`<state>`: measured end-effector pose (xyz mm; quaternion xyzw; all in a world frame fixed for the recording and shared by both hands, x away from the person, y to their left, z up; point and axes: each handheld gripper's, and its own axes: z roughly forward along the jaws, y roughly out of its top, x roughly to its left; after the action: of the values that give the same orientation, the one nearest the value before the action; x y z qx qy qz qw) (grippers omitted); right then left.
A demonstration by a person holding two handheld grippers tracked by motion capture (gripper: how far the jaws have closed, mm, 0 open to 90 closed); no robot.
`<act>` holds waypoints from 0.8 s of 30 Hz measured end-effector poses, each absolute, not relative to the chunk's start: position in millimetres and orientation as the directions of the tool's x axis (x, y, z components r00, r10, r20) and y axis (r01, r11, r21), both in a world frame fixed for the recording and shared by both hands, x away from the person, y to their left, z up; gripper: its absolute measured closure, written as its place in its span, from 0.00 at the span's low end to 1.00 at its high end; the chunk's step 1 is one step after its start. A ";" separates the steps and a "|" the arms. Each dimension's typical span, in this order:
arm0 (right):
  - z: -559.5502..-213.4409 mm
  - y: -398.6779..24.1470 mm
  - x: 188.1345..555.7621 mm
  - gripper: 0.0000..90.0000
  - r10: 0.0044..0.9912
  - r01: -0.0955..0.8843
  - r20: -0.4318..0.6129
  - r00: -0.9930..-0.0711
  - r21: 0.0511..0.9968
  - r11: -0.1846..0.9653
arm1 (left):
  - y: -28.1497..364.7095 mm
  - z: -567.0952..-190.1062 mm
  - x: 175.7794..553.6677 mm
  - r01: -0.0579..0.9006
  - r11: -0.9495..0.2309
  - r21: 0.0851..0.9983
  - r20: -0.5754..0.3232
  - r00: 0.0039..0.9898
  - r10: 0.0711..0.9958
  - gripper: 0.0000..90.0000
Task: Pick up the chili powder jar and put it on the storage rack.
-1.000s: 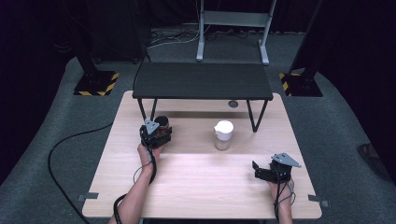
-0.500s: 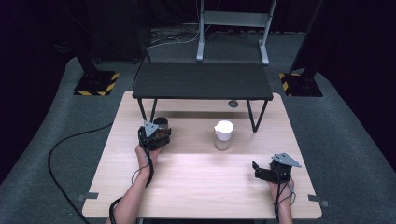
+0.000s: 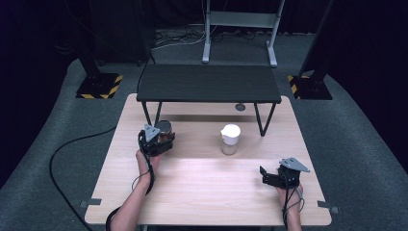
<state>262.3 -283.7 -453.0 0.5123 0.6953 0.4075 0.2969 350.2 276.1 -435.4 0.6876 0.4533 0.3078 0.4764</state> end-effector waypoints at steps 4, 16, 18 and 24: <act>-452.9 -283.9 262.5 0.01 0.954 0.471 0.005 -0.301 0.870 0.144 | 276.9 -429.3 346.7 0.319 -0.140 0.937 -0.003 0.409 0.913 0.35; -452.8 -284.8 262.8 0.01 0.952 0.471 0.008 -0.305 0.870 0.144 | 277.8 -420.6 344.5 0.308 -0.142 0.941 0.000 0.419 0.908 0.35; -452.7 -284.9 262.9 0.01 0.952 0.472 0.008 -0.306 0.870 0.144 | 277.9 -418.7 344.0 0.308 -0.145 0.940 0.001 0.422 0.907 0.35; -452.8 -284.7 262.8 0.01 0.953 0.472 0.009 -0.303 0.870 0.142 | 279.1 -411.8 343.7 0.309 -0.150 0.939 0.000 0.436 0.900 0.35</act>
<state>262.8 -284.7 -452.8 0.5117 0.6962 0.4087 0.2941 343.7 279.1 -411.8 0.6946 0.4352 0.3041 0.4854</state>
